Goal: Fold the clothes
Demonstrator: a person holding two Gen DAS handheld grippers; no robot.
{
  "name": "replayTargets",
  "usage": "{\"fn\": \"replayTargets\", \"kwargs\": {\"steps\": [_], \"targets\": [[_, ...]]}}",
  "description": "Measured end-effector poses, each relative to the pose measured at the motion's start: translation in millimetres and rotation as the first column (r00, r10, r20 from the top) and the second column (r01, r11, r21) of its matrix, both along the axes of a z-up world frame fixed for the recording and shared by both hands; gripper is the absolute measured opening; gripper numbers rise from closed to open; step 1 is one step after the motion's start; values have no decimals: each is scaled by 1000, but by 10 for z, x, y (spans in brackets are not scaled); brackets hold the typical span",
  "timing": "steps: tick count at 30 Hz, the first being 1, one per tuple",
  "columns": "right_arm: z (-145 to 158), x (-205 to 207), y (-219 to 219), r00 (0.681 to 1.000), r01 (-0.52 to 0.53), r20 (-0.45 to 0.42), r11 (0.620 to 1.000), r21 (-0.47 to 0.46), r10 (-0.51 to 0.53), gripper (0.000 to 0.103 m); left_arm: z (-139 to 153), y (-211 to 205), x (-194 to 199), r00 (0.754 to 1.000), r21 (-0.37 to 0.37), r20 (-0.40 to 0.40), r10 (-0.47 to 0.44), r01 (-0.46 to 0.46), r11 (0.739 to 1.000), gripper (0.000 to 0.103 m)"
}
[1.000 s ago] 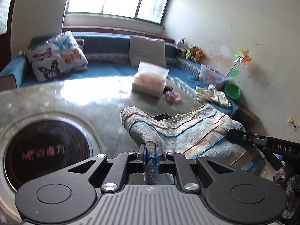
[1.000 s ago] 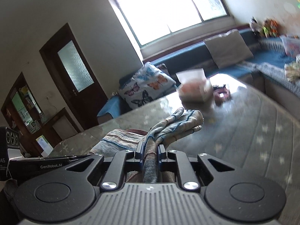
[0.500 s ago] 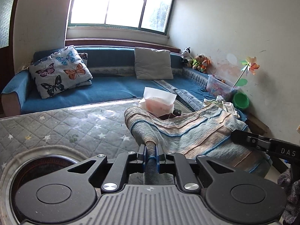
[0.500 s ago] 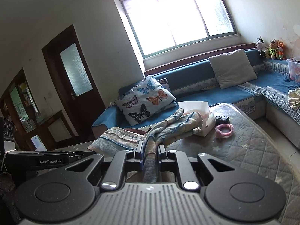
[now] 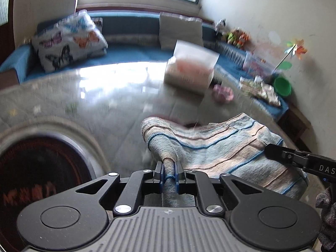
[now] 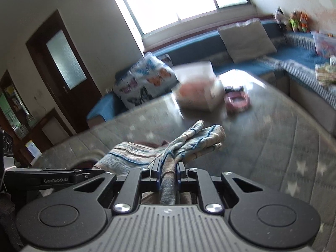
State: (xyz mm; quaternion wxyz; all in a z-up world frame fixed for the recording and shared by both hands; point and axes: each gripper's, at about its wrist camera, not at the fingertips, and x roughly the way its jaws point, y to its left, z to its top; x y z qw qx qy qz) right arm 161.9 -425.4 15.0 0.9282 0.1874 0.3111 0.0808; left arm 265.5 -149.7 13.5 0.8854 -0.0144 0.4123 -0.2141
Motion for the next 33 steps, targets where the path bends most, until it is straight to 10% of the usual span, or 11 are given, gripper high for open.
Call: {"fn": "replayTargets", "kwargs": {"steps": [11, 33], "targets": [[-177, -93, -79, 998, 35, -40, 997, -68, -38, 36, 15, 119, 44, 998, 57, 45, 47, -49, 997, 42], [-268, 81, 17, 999, -12, -50, 998, -58, 9, 36, -165, -65, 277, 998, 98, 61, 14, -20, 995, 46]]}}
